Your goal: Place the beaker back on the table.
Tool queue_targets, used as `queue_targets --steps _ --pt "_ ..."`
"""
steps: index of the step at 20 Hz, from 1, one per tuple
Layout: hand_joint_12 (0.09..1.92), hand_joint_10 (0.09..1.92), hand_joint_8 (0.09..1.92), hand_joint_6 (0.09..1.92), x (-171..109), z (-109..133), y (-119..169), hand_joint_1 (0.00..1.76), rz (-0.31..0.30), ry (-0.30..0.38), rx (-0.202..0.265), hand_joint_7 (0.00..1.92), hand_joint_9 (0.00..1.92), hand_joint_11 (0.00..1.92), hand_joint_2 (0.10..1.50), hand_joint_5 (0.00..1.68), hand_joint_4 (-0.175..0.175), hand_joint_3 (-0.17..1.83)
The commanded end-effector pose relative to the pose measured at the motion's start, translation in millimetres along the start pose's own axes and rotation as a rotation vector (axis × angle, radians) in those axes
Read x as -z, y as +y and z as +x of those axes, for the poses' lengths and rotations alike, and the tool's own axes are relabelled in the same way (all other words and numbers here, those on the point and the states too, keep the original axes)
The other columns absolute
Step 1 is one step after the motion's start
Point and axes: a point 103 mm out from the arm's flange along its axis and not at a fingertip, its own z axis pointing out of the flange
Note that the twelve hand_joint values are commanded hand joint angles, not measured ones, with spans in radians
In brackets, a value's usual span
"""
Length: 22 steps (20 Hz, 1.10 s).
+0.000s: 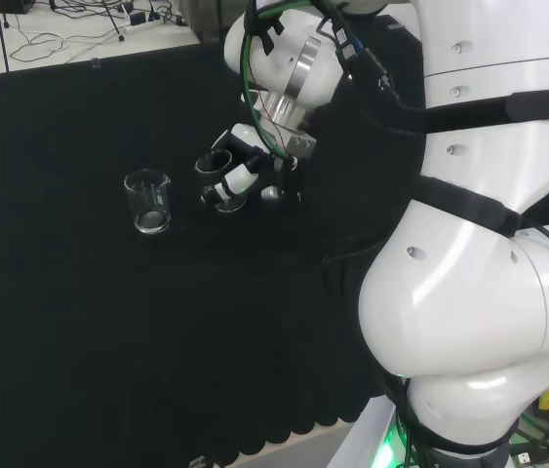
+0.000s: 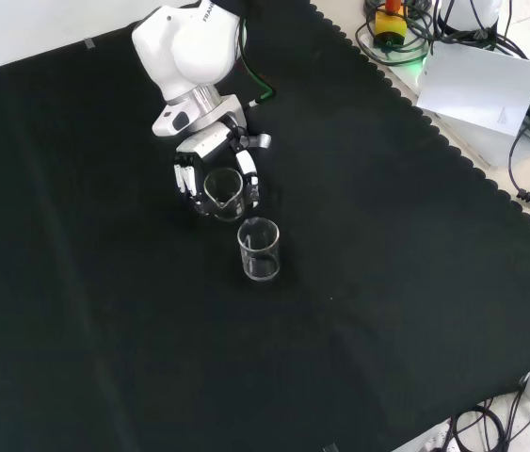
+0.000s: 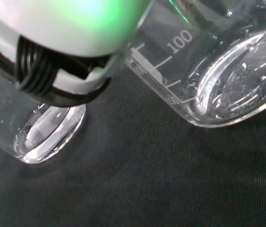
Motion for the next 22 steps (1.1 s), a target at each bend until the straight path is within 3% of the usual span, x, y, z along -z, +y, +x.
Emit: queue_targets --steps 1,2,3,7,9,15,22 --pt "1.08 0.09 0.57 0.65 -1.1 -2.7 -2.8 1.19 0.016 0.019 -0.004 1.24 1.41 0.85 0.92 1.20 -0.030 0.18" --pt "1.14 0.09 0.59 0.72 0.1 -2.7 -3.5 1.15 0.015 0.012 -0.003 1.19 1.36 0.76 0.95 1.16 0.025 0.16" --pt "1.19 0.09 0.61 0.75 1.3 -2.8 -3.9 1.13 0.015 0.007 -0.002 1.13 1.31 0.69 0.93 1.08 0.027 0.14" --pt "1.26 0.09 0.69 0.81 6.3 -7.9 -8.7 1.11 0.015 0.004 -0.016 1.00 1.23 0.58 0.68 0.91 -0.010 0.55" --pt "1.27 0.09 0.70 0.82 5.3 -7.8 -9.0 1.11 0.020 -0.007 -0.019 0.96 1.21 0.56 0.62 0.88 -0.017 0.66" --pt "1.31 0.09 0.73 0.85 5.7 -7.5 -9.4 1.08 0.053 -0.029 -0.037 0.78 1.08 0.41 0.56 0.65 -0.049 0.71" --pt "1.34 0.09 0.73 0.81 4.6 -9.5 -8.1 1.05 0.103 -0.036 -0.074 0.69 1.00 0.32 0.54 0.55 -0.059 0.68"
